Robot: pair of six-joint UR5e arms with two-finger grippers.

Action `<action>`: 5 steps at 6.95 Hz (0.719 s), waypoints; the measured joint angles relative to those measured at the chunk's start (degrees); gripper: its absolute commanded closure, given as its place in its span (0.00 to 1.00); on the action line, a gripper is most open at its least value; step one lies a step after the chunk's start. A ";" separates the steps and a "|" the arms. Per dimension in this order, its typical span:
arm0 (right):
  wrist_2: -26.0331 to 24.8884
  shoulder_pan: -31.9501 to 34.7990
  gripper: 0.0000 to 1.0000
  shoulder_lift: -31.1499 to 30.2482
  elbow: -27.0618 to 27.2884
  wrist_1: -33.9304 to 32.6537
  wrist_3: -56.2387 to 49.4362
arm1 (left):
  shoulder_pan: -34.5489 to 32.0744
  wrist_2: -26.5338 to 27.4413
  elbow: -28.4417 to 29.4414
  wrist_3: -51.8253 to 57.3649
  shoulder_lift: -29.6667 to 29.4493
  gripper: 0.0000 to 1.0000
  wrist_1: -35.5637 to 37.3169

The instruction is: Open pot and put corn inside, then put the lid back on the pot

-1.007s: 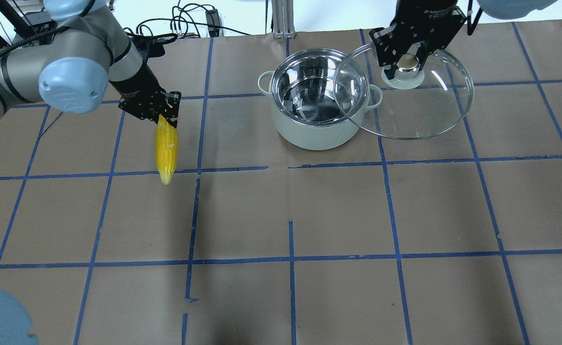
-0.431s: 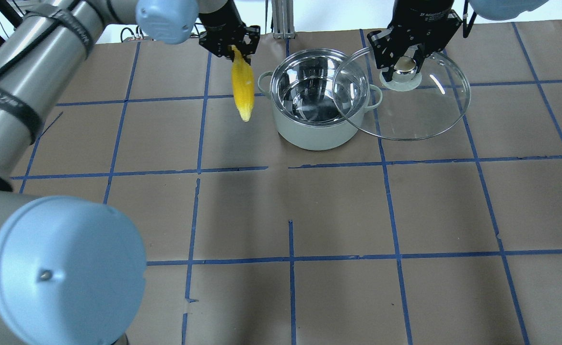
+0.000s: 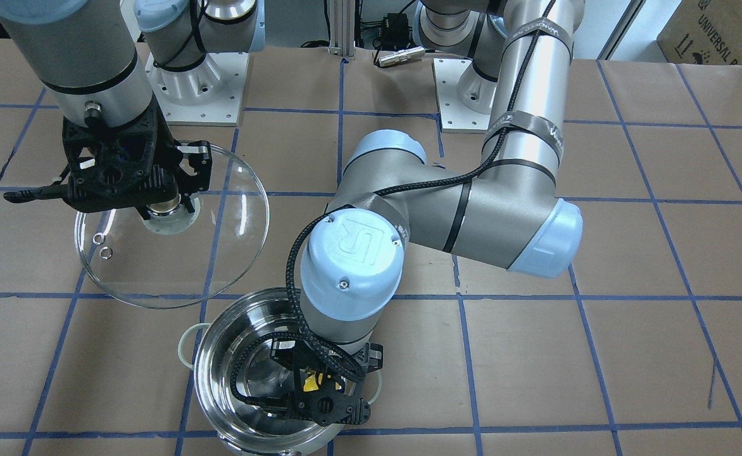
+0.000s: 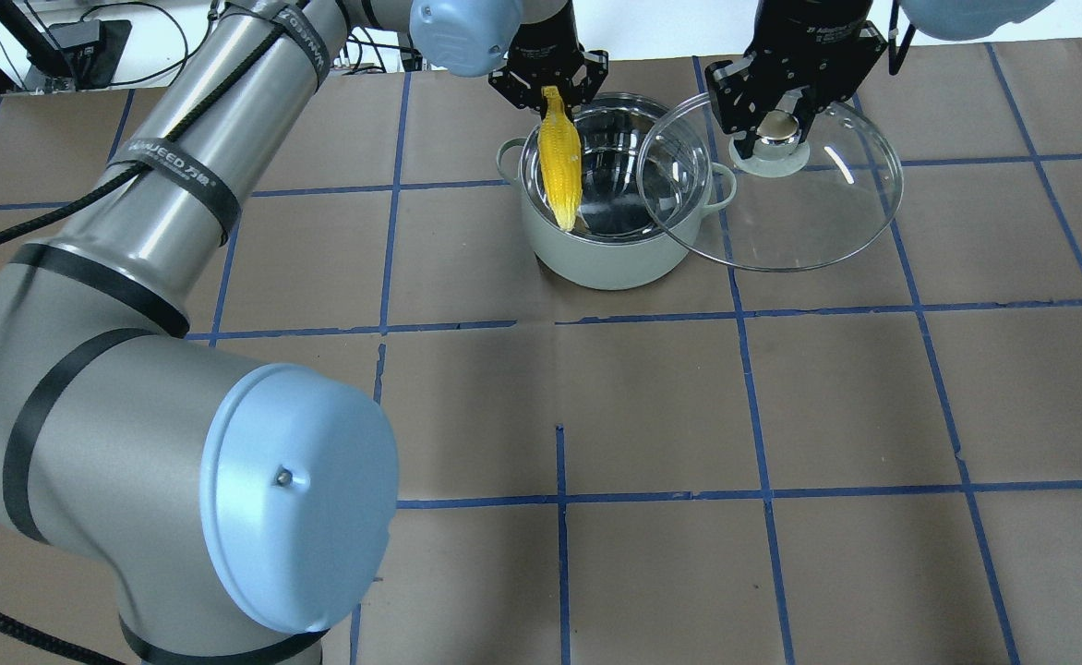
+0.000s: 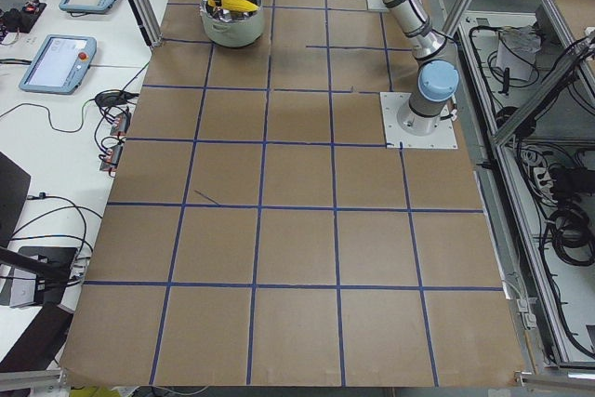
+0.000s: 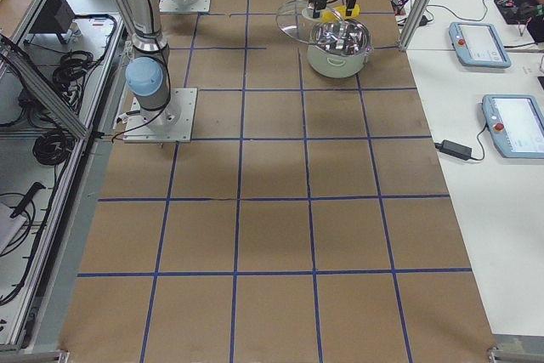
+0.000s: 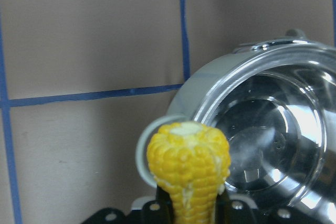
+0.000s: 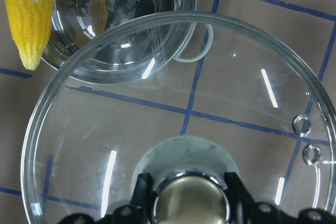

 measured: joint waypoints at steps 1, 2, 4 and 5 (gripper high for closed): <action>0.14 -0.02 0.97 0.04 0.04 -0.05 0.00 | -0.53 0.13 0.26 -0.24 -0.59 0.42 0.27; 0.24 -0.03 0.97 0.06 0.10 -0.08 0.00 | -0.82 0.15 0.36 -0.31 -1.27 0.00 1.76; 0.29 -0.04 0.97 0.06 0.17 -0.09 0.00 | -1.14 0.15 0.43 -0.16 -2.03 0.00 4.79; 0.30 -0.03 0.96 0.06 0.24 -0.08 0.00 | -1.03 0.16 0.44 0.12 -1.84 0.00 4.78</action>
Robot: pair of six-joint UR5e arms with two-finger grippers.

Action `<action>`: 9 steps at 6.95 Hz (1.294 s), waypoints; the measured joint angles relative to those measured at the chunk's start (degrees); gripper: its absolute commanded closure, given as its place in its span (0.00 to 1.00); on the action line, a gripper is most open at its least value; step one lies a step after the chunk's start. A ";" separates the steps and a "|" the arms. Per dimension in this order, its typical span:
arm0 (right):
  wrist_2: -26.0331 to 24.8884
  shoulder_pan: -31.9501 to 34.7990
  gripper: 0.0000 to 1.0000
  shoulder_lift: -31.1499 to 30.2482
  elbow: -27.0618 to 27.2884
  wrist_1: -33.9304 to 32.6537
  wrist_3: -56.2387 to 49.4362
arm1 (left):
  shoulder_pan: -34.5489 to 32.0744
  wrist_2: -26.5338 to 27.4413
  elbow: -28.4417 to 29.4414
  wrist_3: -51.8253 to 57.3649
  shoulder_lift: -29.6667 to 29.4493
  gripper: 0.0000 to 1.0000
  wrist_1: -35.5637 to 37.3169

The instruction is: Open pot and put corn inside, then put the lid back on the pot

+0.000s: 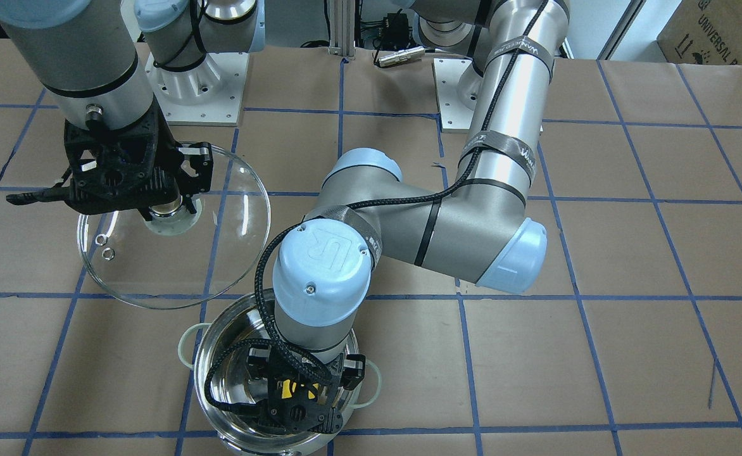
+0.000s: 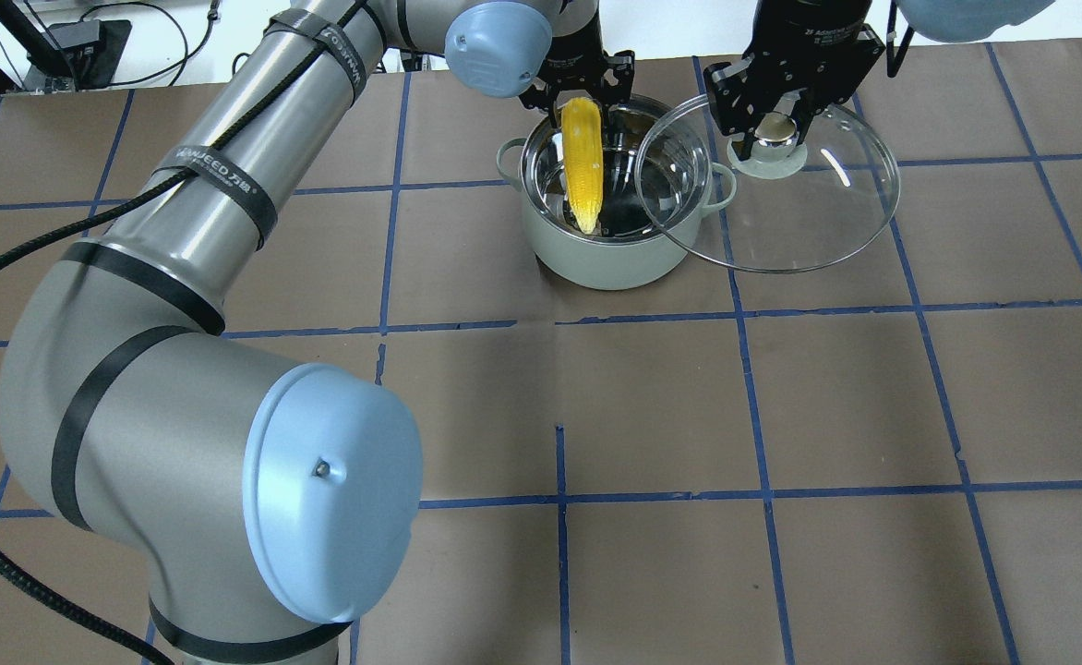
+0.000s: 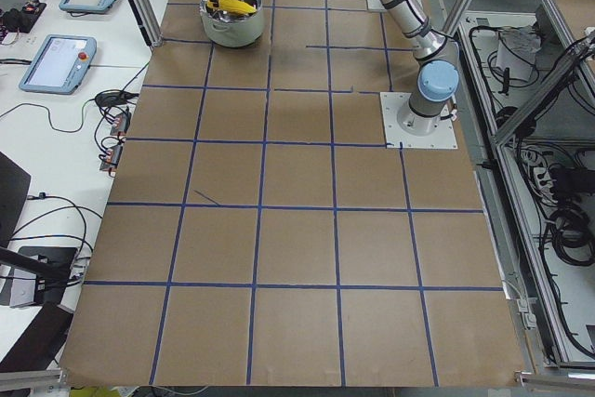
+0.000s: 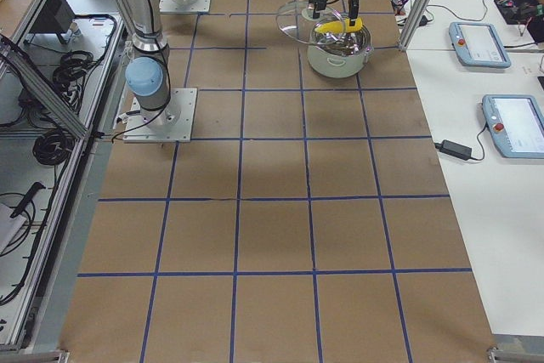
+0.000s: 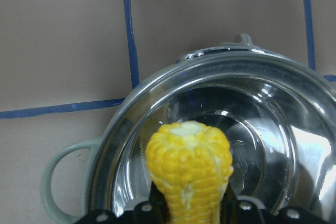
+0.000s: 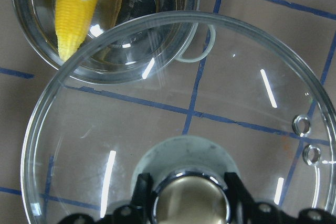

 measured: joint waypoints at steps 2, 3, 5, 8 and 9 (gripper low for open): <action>0.06 0.01 0.96 -0.01 -0.18 0.04 0.00 | 1.14 0.21 -0.67 1.10 1.22 0.00 -0.95; 0.11 0.08 0.96 -0.11 -0.36 -0.15 0.02 | 2.97 0.39 -1.45 3.74 2.73 0.00 -2.53; 1.19 0.32 0.96 -0.41 -0.52 -1.99 0.14 | 8.66 1.05 -4.58 12.22 9.42 0.00 -10.87; 5.87 0.70 0.96 1.76 -0.56 -7.18 1.19 | 15.07 5.21 -19.17 18.71 25.41 0.00 -16.10; 7.11 1.04 0.96 4.62 -1.57 -9.38 2.18 | 17.41 5.42 -25.31 20.46 31.69 0.00 -16.08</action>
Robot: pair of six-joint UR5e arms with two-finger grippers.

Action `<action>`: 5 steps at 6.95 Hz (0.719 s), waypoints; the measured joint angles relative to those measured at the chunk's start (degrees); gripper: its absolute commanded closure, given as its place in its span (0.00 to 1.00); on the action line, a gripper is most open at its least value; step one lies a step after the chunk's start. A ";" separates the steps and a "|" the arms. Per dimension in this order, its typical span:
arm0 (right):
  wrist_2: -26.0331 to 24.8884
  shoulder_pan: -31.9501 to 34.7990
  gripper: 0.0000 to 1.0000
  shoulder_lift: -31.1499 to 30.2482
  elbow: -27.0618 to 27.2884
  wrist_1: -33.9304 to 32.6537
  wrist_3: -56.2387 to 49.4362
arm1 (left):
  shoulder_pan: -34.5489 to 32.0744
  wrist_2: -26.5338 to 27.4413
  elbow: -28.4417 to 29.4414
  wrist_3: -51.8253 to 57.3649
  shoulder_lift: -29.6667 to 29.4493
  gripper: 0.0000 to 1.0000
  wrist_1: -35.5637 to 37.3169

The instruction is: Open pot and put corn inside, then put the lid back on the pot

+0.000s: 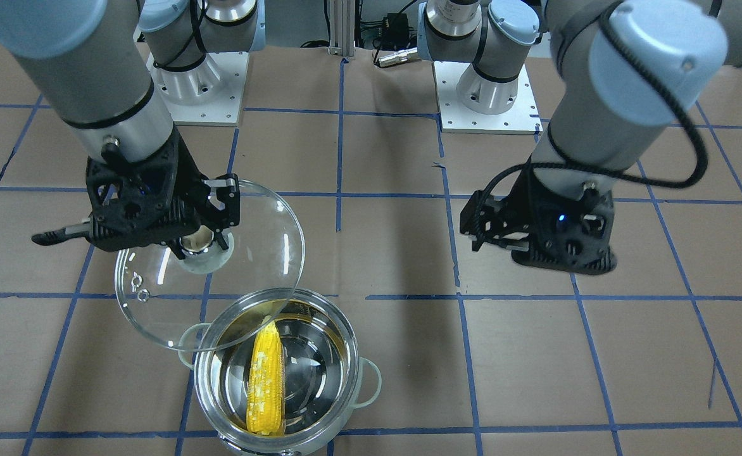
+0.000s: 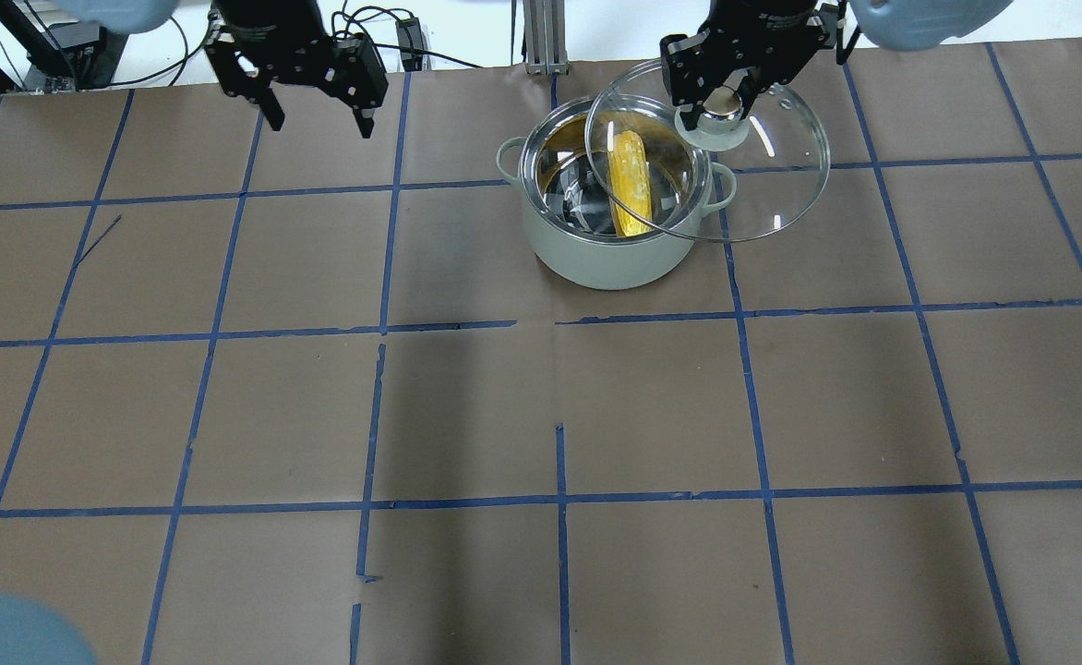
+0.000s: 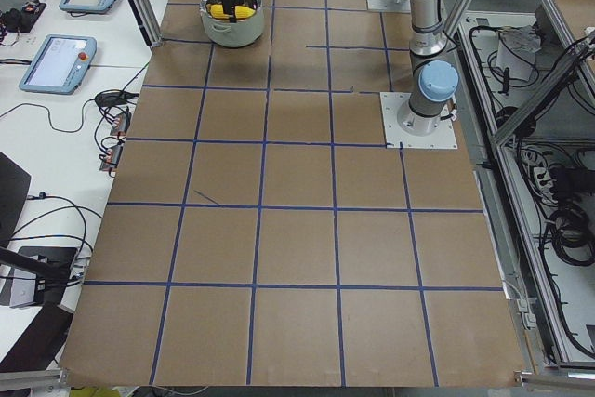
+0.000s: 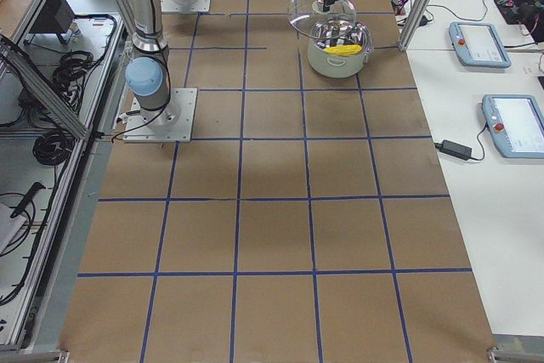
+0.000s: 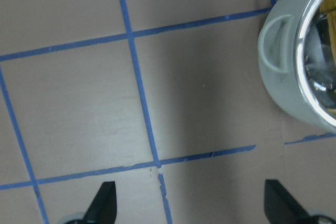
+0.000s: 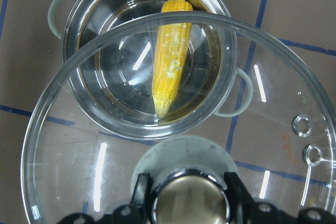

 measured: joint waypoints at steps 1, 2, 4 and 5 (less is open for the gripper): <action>0.25 0.61 0.96 3.29 -2.41 -1.59 0.52 | 1.47 0.14 -5.03 0.78 5.69 0.00 -0.05; 0.04 1.18 0.96 6.95 -6.00 -2.08 0.88 | 2.09 0.24 -8.49 1.06 10.32 0.00 -0.33; -0.16 2.21 0.96 13.62 -12.74 -2.26 2.37 | 2.39 0.32 -10.65 0.93 15.11 0.00 -2.23; -0.27 3.03 0.96 15.92 -14.82 -2.46 3.84 | 2.47 0.25 -9.93 0.08 15.48 0.00 -2.75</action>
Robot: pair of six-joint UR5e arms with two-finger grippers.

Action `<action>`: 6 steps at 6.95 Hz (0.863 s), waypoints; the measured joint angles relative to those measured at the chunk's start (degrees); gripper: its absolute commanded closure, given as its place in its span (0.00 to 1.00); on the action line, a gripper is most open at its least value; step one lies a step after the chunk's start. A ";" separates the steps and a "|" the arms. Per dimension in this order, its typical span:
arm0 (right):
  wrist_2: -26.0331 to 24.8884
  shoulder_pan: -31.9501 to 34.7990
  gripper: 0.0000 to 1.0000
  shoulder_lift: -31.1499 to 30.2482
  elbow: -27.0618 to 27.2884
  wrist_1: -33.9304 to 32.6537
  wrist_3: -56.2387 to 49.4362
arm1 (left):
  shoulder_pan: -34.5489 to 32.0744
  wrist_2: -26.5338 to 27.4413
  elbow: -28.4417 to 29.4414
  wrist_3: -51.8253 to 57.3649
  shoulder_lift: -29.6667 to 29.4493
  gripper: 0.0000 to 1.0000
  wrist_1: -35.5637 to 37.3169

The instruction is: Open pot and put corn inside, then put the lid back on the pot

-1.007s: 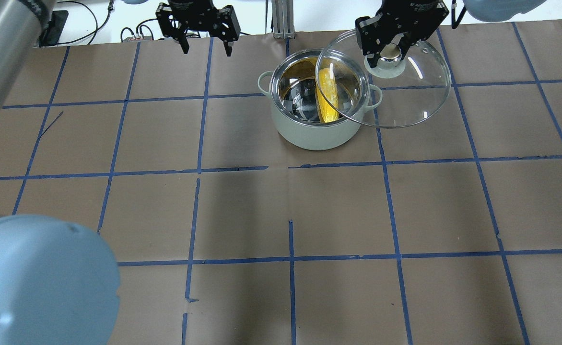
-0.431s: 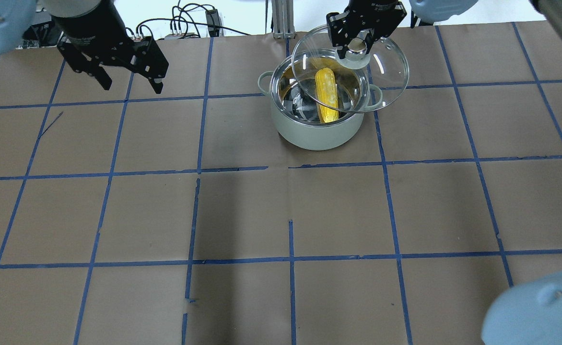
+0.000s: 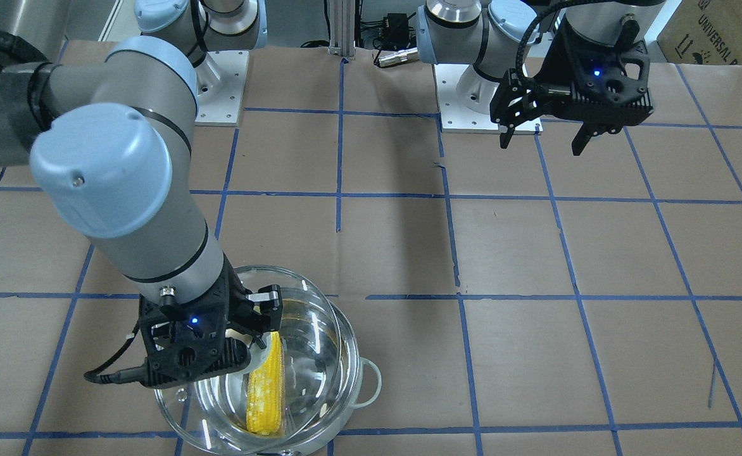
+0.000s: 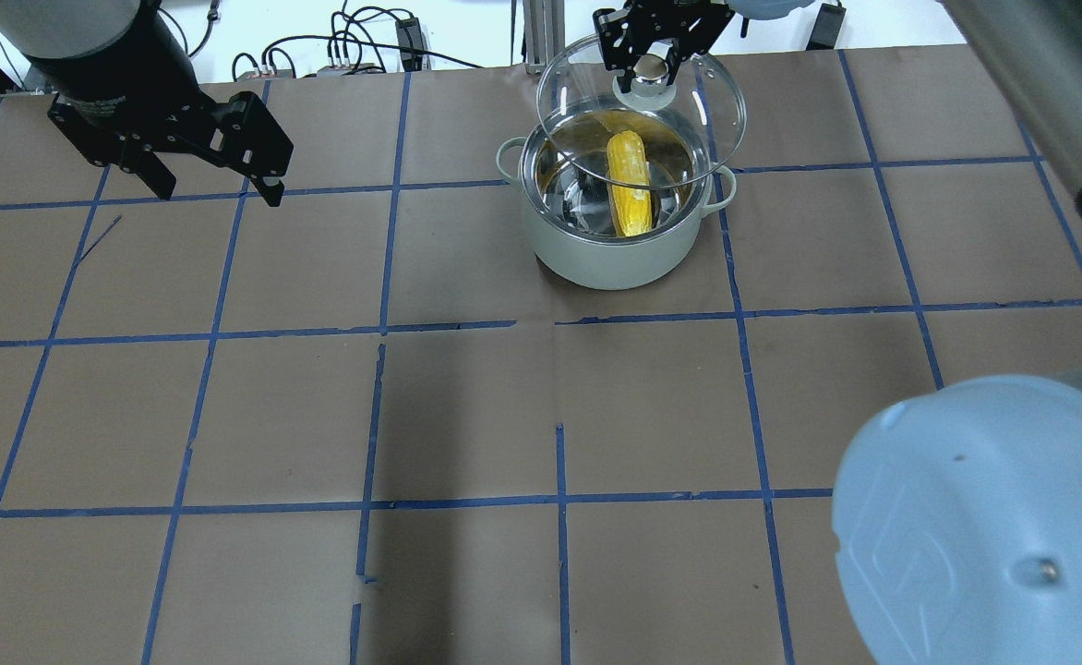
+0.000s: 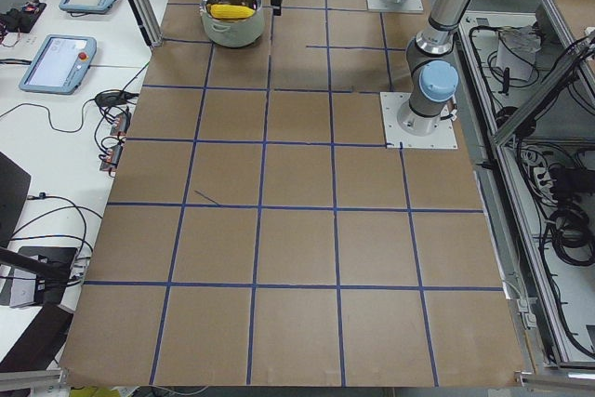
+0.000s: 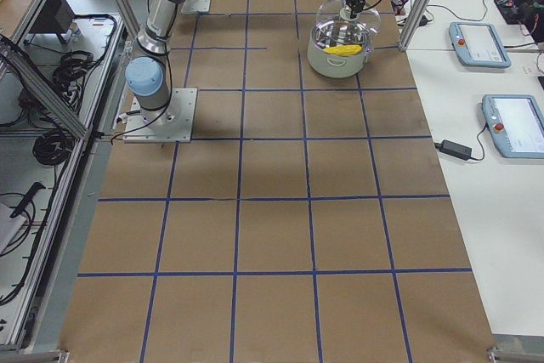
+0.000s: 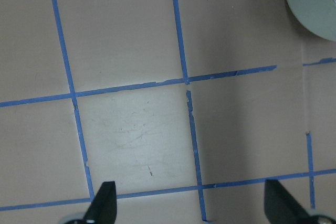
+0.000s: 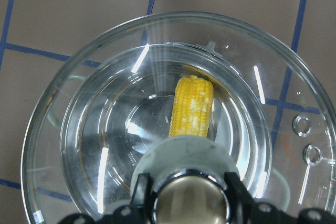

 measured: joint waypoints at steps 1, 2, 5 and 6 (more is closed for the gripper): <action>-0.68 0.90 0.96 1.60 -1.07 -0.56 1.24 | 0.10 -0.16 1.20 -1.74 -0.68 0.00 -0.44; -2.12 1.75 0.96 2.77 -1.48 -1.58 1.93 | 0.15 -0.34 2.24 -3.34 -2.04 0.00 -0.87; -3.77 3.36 0.96 4.67 -1.36 -2.73 3.06 | 0.16 -0.75 1.85 -3.58 -4.06 0.00 2.51; -3.84 3.56 0.96 4.87 -0.95 -2.70 3.15 | 0.19 -0.72 1.66 -3.56 -4.19 0.00 3.14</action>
